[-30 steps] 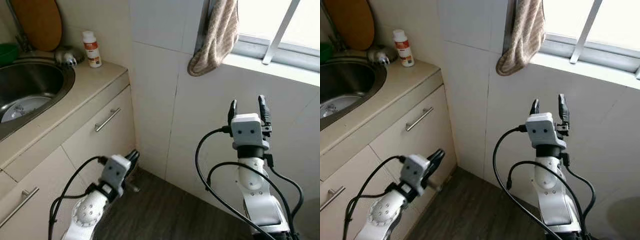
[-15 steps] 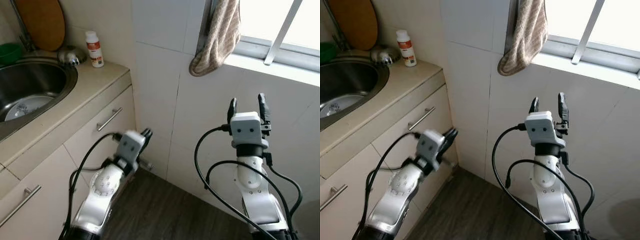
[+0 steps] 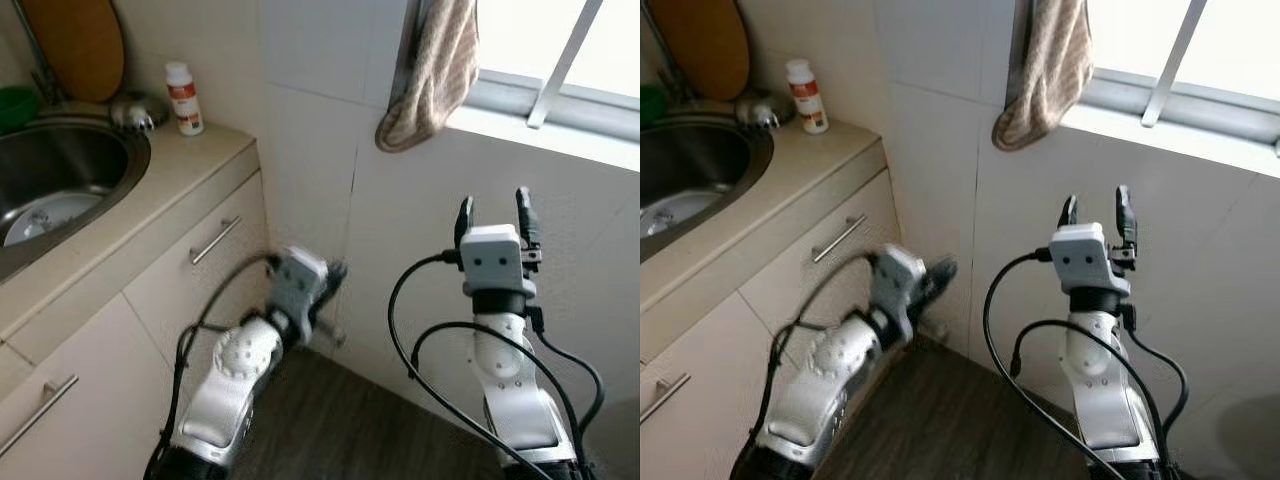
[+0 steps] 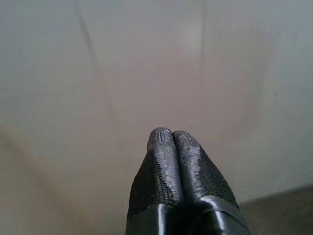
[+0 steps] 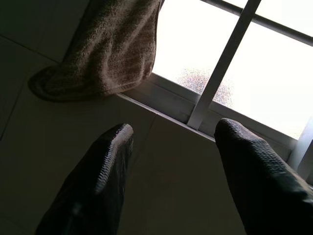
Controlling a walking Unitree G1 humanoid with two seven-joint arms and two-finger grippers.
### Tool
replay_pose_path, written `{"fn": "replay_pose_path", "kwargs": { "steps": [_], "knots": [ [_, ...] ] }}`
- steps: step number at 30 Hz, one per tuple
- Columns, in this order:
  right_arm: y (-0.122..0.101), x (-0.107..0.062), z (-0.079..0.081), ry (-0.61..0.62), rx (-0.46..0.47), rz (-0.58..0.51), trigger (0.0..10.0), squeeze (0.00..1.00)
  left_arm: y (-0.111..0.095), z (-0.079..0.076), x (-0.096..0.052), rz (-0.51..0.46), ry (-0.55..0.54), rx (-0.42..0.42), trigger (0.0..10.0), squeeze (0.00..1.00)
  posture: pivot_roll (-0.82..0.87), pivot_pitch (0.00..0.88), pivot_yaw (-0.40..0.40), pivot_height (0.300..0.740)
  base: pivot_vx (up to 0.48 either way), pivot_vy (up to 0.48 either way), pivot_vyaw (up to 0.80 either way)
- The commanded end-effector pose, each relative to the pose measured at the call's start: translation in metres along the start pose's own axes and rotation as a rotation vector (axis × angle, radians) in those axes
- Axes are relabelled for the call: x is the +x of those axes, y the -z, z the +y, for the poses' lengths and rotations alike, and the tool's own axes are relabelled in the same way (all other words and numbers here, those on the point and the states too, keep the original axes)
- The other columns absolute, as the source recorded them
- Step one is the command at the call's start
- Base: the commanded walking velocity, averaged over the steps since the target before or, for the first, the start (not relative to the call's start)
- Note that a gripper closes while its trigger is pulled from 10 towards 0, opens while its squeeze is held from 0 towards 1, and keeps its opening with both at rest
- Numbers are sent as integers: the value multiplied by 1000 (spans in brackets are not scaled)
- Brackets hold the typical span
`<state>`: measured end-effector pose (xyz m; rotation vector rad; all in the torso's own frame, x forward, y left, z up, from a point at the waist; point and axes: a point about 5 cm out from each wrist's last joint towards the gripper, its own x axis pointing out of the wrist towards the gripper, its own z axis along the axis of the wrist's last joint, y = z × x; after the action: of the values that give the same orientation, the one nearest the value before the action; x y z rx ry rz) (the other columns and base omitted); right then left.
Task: Kitchen organization
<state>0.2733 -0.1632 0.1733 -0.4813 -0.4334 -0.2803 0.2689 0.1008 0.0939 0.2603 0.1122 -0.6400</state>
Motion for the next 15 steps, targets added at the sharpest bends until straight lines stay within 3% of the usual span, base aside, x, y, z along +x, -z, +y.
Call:
{"fn": "replay_pose_path", "kwargs": {
  "steps": [1,3,8,10,13,15],
  "knots": [
    [1,0,-2,7,-7,3,10000,0,-5,-3,-1,-34,18,56,10000,0,86,0,-37,740,0,0,0],
    [1,0,-1,6,-7,3,10000,0,-4,-2,0,-28,4,-12,10000,0,85,0,-35,740,0,0,0],
    [0,1,-2,1,-12,-4,10000,0,-5,0,-1,-71,-5,-61,10000,0,80,0,-36,740,0,0,0],
    [0,0,-3,-6,-18,-5,10000,0,-5,2,-3,-74,-14,-42,10000,0,80,0,-35,740,0,0,0],
    [2,-3,-5,-21,-33,1,10000,0,1,3,-14,-44,-13,86,10000,0,69,0,-32,740,0,0,0],
    [4,-5,-8,-18,-38,11,10000,0,9,6,-24,-15,-31,55,10000,0,69,0,-33,740,0,0,0]
  ]
}}
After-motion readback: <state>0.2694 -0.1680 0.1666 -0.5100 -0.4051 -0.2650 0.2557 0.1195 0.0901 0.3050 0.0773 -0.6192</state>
